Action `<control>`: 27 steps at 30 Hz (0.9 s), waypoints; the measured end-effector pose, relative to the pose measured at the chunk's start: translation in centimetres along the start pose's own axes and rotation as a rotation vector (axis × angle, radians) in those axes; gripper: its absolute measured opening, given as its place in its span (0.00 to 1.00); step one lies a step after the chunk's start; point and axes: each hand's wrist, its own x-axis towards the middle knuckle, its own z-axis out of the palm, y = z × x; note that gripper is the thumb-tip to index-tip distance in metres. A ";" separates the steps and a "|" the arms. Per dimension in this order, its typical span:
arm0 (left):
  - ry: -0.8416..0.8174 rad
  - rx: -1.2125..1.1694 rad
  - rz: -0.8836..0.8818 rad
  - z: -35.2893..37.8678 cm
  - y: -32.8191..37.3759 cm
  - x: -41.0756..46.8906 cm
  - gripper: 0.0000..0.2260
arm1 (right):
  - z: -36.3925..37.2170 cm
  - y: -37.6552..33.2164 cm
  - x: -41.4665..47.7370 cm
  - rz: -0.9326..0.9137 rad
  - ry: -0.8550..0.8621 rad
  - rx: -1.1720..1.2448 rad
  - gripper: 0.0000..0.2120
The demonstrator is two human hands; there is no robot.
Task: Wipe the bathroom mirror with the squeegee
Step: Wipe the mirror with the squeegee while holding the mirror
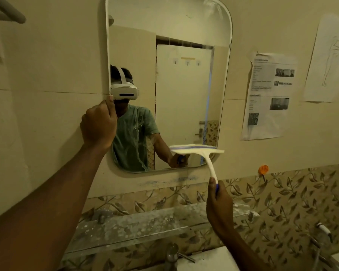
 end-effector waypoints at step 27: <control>-0.022 0.038 -0.020 -0.5 0.6 -0.2 0.26 | -0.4 -1.3 2.2 0.010 0.001 0.015 0.17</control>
